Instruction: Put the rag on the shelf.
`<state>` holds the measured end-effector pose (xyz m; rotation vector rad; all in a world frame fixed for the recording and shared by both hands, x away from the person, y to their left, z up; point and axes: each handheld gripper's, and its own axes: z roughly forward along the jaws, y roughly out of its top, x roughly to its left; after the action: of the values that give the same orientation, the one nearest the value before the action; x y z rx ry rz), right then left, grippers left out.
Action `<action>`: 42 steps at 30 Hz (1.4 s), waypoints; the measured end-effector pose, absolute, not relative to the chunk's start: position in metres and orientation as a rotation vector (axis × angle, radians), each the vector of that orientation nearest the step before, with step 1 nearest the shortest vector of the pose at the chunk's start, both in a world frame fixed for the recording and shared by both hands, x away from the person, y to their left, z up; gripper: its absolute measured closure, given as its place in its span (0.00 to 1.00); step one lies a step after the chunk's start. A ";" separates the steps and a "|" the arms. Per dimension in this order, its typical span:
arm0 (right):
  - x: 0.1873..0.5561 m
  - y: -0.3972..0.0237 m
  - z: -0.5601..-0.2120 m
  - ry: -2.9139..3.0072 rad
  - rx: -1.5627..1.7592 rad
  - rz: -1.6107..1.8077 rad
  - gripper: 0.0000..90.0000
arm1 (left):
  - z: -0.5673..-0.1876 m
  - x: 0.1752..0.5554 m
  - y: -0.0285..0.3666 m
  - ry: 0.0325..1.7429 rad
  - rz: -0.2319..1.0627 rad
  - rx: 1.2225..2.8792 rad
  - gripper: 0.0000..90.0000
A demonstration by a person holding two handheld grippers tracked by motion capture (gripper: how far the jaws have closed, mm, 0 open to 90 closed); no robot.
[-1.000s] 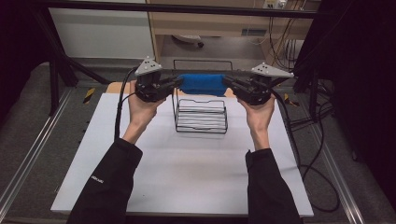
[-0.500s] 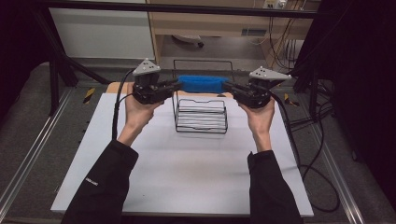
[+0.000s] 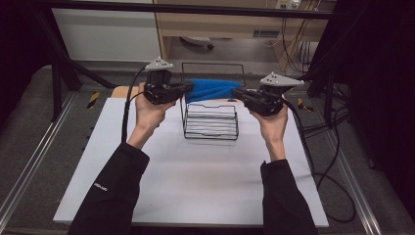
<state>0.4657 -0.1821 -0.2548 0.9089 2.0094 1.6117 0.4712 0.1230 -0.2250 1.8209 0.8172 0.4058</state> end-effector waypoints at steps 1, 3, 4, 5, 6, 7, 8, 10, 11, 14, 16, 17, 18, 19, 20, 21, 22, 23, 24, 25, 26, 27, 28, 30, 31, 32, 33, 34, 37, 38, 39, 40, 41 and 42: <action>0.466 -0.182 -0.255 2.011 0.904 1.610 0.90 | -0.228 0.471 0.122 0.815 0.400 1.831 0.93; 0.465 -0.183 -0.256 2.015 0.904 1.610 0.90 | -0.233 0.472 0.120 0.813 0.394 1.857 0.94; 0.465 -0.182 -0.256 2.019 0.903 1.605 0.89 | -0.235 0.472 0.120 0.813 0.394 1.863 0.95; 0.465 -0.182 -0.256 2.022 0.900 1.601 0.88 | -0.238 0.473 0.120 0.813 0.390 1.869 0.96; 0.465 -0.182 -0.257 2.024 0.896 1.598 0.88 | -0.240 0.473 0.120 0.811 0.388 1.875 0.97; 0.465 -0.182 -0.257 2.028 0.894 1.596 0.87 | -0.242 0.474 0.120 0.811 0.388 1.878 0.97; 0.465 -0.181 -0.257 2.033 0.892 1.593 0.86 | -0.243 0.474 0.121 0.809 0.389 1.883 0.98; 0.464 -0.181 -0.257 2.039 0.888 1.588 0.84 | -0.246 0.474 0.121 0.810 0.389 1.890 0.98; 0.464 -0.181 -0.257 2.042 0.888 1.589 0.82 | -0.248 0.474 0.121 0.809 0.392 1.893 0.99; 0.463 -0.181 -0.257 2.043 0.885 1.606 0.76 | -0.251 0.474 0.120 0.805 0.412 1.906 0.99; 0.461 -0.181 -0.256 2.028 0.878 1.625 0.71 | -0.253 0.474 0.118 0.802 0.419 1.909 0.99; 0.460 -0.181 -0.255 2.024 0.876 1.641 0.71 | -0.254 0.474 0.118 0.801 0.423 1.910 0.99; 0.460 -0.181 -0.254 2.022 0.874 1.656 0.71 | -0.255 0.474 0.118 0.800 0.423 1.912 0.99; 0.460 -0.180 -0.254 2.022 0.874 1.659 0.71 | -0.257 0.475 0.117 0.800 0.422 1.915 0.99; 0.459 -0.180 -0.254 2.023 0.874 1.655 0.71 | -0.258 0.475 0.117 0.800 0.427 1.919 0.99; 0.459 -0.179 -0.253 2.026 0.870 1.656 0.71 | -0.259 0.475 0.116 0.797 0.428 1.922 0.99; 0.458 -0.179 -0.253 2.025 0.864 1.659 0.72 | -0.260 0.475 0.116 0.796 0.431 1.920 0.99; 0.458 -0.178 -0.252 2.024 0.864 1.667 0.73 | -0.261 0.475 0.116 0.794 0.433 1.921 0.99; 0.457 -0.178 -0.252 2.027 0.862 1.672 0.75 | -0.262 0.475 0.116 0.794 0.434 1.923 0.99; 0.457 -0.177 -0.252 2.029 0.862 1.678 0.75 | -0.264 0.475 0.116 0.795 0.435 1.925 0.99; 0.456 -0.177 -0.251 2.030 0.861 1.683 0.76 | -0.265 0.475 0.116 0.795 0.438 1.930 0.99; 0.456 -0.176 -0.251 2.035 0.864 1.683 0.80 | -0.266 0.475 0.115 0.798 0.436 1.925 0.99; 0.456 -0.176 -0.252 2.043 0.874 1.672 0.82 | -0.268 0.476 0.116 0.796 0.437 1.927 0.99; 0.456 -0.175 -0.256 2.068 0.904 1.628 0.90 | -0.269 0.476 0.116 0.797 0.437 1.925 0.99; 0.457 -0.174 -0.258 2.078 0.921 1.611 0.93 | -0.270 0.476 0.116 0.797 0.435 1.923 0.99; 0.458 -0.174 -0.262 2.088 0.934 1.601 0.94 | -0.271 0.476 0.116 0.798 0.435 1.923 0.99; 0.459 -0.174 -0.265 2.096 0.945 1.590 0.95 | -0.272 0.476 0.117 0.799 0.434 1.924 0.99; 0.460 -0.174 -0.269 2.095 0.959 1.580 0.96 | -0.272 0.477 0.117 0.801 0.433 1.923 0.99; 0.464 -0.176 -0.278 2.084 0.997 1.555 0.97 | -0.274 0.477 0.117 0.801 0.433 1.927 0.99; 0.465 -0.177 -0.280 2.080 1.005 1.547 0.97 | -0.275 0.478 0.118 0.801 0.433 1.924 0.99; 0.466 -0.178 -0.282 2.076 1.012 1.544 0.97 | -0.275 0.478 0.118 0.801 0.432 1.922 0.99; 0.466 -0.178 -0.283 2.071 1.017 1.543 0.97 | -0.275 0.478 0.118 0.801 0.433 1.922 0.99; 0.467 -0.179 -0.284 2.067 1.017 1.546 0.97 | -0.276 0.478 0.118 0.801 0.434 1.922 0.99; 0.467 -0.179 -0.285 2.066 1.015 1.549 0.96 | -0.276 0.478 0.118 0.801 0.434 1.920 0.99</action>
<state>0.4669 -0.1791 -0.2849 1.0150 2.0659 1.5494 0.4776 0.1179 -0.2759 1.9202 0.8013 0.4342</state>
